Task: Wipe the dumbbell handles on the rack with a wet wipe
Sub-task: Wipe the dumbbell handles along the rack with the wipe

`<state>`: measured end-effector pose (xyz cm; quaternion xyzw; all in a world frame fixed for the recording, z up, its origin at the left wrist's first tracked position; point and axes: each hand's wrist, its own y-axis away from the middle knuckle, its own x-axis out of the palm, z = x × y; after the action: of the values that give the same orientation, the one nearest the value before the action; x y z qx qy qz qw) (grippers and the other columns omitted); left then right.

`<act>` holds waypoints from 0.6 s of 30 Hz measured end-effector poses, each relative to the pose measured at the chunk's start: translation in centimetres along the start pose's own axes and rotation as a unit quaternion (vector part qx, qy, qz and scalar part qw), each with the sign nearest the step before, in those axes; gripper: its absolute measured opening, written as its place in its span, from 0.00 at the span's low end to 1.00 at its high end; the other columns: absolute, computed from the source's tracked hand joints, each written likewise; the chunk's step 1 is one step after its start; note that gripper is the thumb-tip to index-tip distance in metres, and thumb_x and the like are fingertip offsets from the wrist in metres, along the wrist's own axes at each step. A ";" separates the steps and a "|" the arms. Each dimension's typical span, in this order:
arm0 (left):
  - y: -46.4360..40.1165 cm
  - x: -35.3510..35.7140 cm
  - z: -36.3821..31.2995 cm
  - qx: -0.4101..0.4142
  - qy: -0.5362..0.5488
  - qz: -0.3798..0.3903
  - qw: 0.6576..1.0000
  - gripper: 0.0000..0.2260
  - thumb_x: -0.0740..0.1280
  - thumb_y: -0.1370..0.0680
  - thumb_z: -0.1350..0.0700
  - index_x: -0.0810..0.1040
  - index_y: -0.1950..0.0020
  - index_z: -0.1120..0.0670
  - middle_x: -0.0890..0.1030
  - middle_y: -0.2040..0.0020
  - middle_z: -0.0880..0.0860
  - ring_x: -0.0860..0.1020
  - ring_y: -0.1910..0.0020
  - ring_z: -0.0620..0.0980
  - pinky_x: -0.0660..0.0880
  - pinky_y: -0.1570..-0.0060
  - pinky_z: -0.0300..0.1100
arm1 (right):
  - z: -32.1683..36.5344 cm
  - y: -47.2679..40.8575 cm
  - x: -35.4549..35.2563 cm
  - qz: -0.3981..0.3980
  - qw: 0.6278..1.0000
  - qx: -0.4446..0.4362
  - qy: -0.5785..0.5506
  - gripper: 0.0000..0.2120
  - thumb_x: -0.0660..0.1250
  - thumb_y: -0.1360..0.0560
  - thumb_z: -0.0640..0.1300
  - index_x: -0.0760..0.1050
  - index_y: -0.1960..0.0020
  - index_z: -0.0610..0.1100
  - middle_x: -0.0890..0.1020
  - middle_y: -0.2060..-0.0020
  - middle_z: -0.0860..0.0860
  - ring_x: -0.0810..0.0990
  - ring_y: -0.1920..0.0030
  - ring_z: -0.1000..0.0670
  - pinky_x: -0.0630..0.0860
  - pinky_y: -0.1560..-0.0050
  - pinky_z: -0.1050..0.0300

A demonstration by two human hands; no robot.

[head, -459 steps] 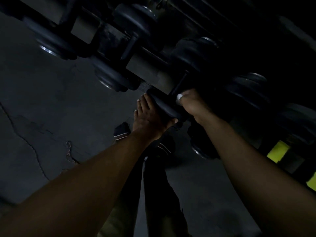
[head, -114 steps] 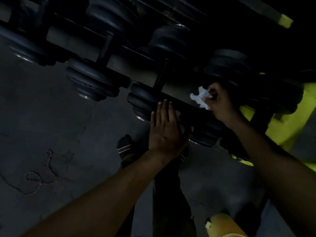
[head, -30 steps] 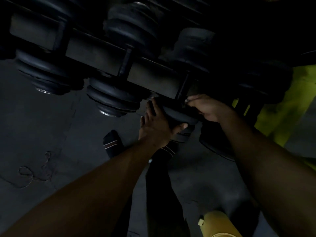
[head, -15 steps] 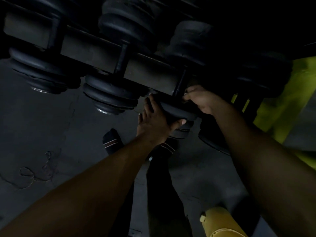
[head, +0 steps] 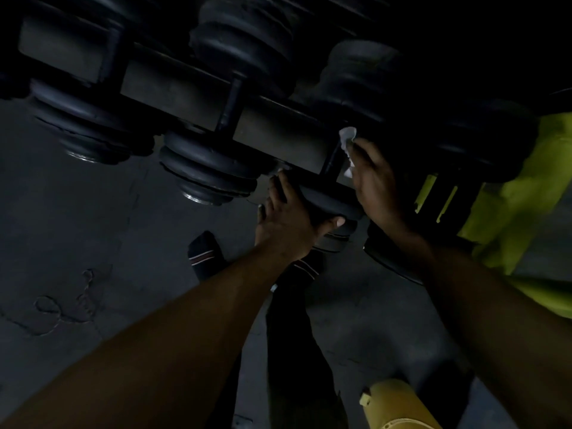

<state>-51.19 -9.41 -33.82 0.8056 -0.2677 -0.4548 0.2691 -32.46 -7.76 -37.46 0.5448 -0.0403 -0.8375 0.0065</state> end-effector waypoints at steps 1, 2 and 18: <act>0.0 0.0 0.0 0.000 0.002 0.001 1.000 0.63 0.65 0.36 0.21 0.35 0.19 0.56 0.44 0.17 0.61 0.50 0.19 0.61 0.53 0.22 0.60 | -0.5 0.1 0.2 0.013 1.000 -0.006 -0.018 0.17 0.59 0.19 0.40 0.72 0.30 0.47 0.75 0.33 0.50 0.78 0.41 0.51 0.76 0.38 0.51; 0.0 0.0 0.0 0.000 0.004 0.003 1.000 0.63 0.65 0.36 0.21 0.35 0.19 0.56 0.43 0.17 0.61 0.50 0.19 0.61 0.53 0.22 0.60 | -0.9 0.1 0.2 0.019 0.999 -0.030 0.001 0.20 0.59 0.20 0.37 0.70 0.29 0.46 0.72 0.30 0.49 0.77 0.37 0.48 0.76 0.38 0.49; -0.2 0.0 0.2 -0.001 0.005 0.011 1.000 0.64 0.65 0.36 0.21 0.34 0.19 0.55 0.43 0.17 0.60 0.50 0.18 0.60 0.52 0.22 0.60 | 5.7 -7.5 -0.9 0.284 0.848 -0.087 0.438 0.19 0.61 0.20 0.45 0.70 0.30 0.42 0.70 0.32 0.44 0.75 0.37 0.42 0.72 0.41 0.48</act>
<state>-51.32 -9.30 -33.98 0.8045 -0.2747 -0.4482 0.2765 -37.05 0.08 -34.93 0.8173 -0.1130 -0.4733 0.3086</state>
